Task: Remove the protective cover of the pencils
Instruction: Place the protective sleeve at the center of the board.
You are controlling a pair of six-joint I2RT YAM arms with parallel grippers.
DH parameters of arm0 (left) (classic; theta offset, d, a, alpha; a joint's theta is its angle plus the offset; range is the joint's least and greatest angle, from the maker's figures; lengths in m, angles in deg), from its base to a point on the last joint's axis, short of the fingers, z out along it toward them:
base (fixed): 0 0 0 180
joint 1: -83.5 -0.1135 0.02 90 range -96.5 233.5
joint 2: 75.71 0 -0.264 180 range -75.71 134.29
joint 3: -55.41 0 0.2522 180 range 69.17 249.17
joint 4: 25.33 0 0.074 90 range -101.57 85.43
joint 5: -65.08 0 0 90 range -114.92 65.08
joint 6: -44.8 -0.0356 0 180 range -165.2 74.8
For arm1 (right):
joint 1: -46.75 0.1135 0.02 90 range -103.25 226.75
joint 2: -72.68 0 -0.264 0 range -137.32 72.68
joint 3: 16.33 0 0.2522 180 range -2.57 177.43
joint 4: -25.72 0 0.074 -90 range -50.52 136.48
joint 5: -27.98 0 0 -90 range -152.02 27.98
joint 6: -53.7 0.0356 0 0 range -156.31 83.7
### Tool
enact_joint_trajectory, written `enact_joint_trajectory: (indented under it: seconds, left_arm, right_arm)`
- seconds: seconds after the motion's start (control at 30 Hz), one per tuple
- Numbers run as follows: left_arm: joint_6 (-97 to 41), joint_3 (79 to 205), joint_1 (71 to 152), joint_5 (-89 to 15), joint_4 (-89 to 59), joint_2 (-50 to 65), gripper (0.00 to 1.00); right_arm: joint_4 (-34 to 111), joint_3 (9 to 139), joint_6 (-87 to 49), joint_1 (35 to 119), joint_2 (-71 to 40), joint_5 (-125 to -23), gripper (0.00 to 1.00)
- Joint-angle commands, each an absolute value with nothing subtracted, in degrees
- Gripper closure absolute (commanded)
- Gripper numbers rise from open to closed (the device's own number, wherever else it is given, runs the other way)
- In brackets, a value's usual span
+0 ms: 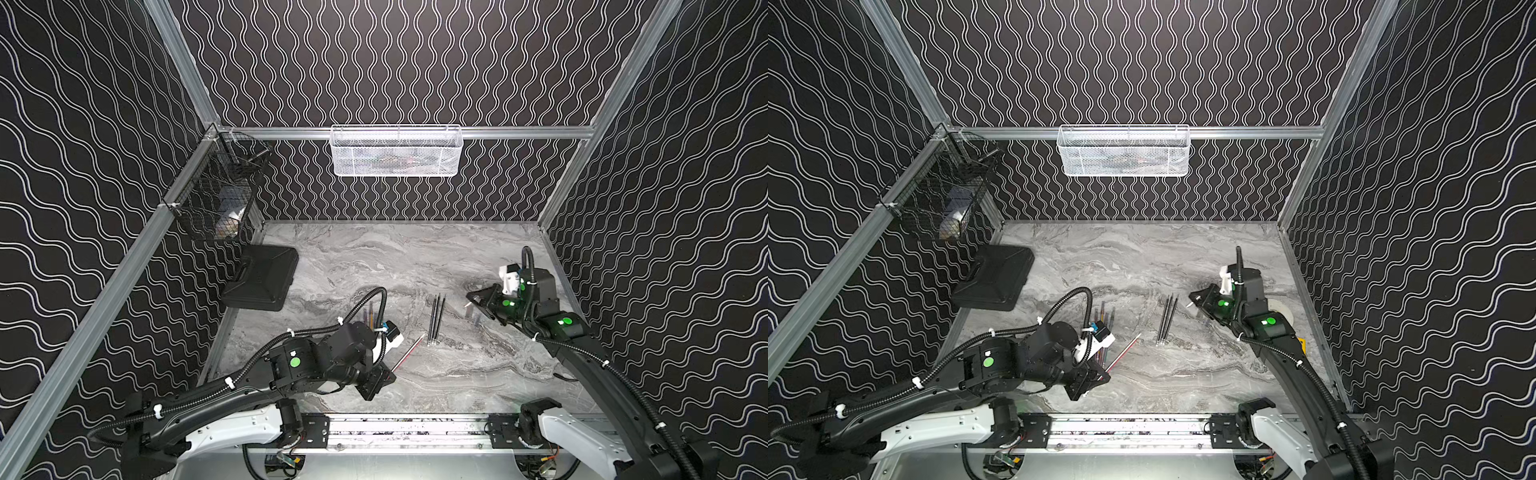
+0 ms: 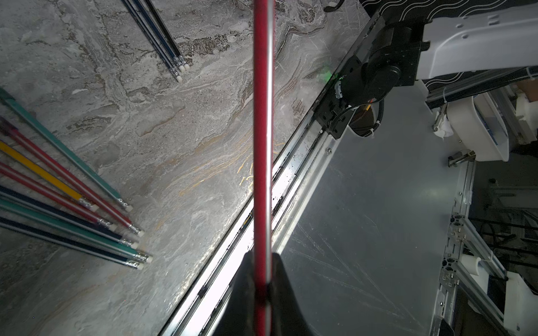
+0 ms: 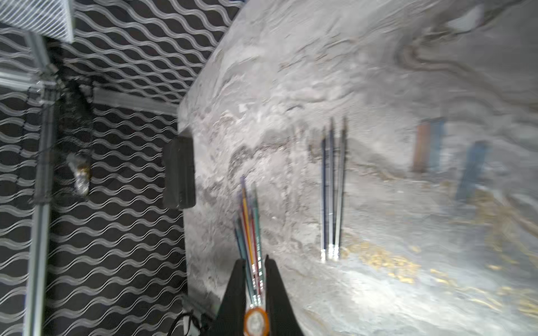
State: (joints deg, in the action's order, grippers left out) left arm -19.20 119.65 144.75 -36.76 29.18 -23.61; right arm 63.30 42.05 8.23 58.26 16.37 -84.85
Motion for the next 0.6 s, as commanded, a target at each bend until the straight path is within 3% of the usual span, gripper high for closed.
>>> enact_joint_trajectory:
  seconds: [0.0,0.57]
  left_arm:
    - [-19.89,119.70,144.76,-37.58,28.47,-23.59,1.00]
    - [-20.15,119.75,144.76,-38.06,28.42,-22.10,1.00]
  right_arm:
    - [69.38,40.64,2.66,54.27,15.05,-85.08,1.00]
    - [68.08,38.05,-4.57,47.04,-0.38,-75.35,1.00]
